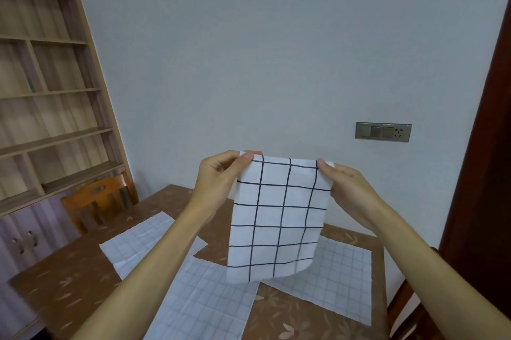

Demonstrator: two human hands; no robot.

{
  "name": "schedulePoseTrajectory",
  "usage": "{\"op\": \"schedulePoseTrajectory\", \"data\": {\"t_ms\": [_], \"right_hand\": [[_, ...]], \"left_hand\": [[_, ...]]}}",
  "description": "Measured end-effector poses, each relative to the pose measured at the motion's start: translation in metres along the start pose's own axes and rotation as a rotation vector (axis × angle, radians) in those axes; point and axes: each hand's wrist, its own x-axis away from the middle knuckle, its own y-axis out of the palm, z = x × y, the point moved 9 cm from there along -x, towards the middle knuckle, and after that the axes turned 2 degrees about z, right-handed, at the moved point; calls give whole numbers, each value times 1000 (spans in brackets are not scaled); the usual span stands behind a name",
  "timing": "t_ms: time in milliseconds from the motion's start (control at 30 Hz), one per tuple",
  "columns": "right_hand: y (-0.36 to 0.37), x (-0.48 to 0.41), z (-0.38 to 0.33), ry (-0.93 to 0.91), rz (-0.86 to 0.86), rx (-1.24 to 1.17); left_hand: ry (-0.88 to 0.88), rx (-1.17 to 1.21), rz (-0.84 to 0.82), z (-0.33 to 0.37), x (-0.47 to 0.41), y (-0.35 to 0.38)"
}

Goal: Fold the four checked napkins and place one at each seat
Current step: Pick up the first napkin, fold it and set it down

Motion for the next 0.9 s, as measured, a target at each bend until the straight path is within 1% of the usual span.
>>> {"op": "schedulePoseTrajectory", "data": {"t_ms": [100,200,267,367,467,567,633,700,800,833,900], "right_hand": [[-2,0,-8,-54,18,-23],[-5,-1,-16,-109,53,46],[-9,-3,-18,-133,93,95],[-16,-6,-18,-165,170,101],[-20,-7,-18,-169,230,80],[-22,-8,-18,-162,243,67],[-27,-8,-20,-168,265,70],[-33,-6,-23,-180,301,53],[-40,-3,-27,-199,319,24],[-42,-3,-27,-203,320,27],[-42,-2,-26,-202,315,23]], "left_hand": [[75,-87,-12,3,1,1],[136,-117,10,7,0,0],[143,-112,32,6,0,-1],[116,-86,86,3,1,-3],[51,-30,150,-4,2,-2],[1,8,191,-9,4,-1],[2,-41,157,-9,5,3],[-47,-76,71,-14,8,12],[-107,-53,-57,-23,13,26],[-99,-45,-71,-24,14,28],[-75,-32,-45,-22,14,29]]}}
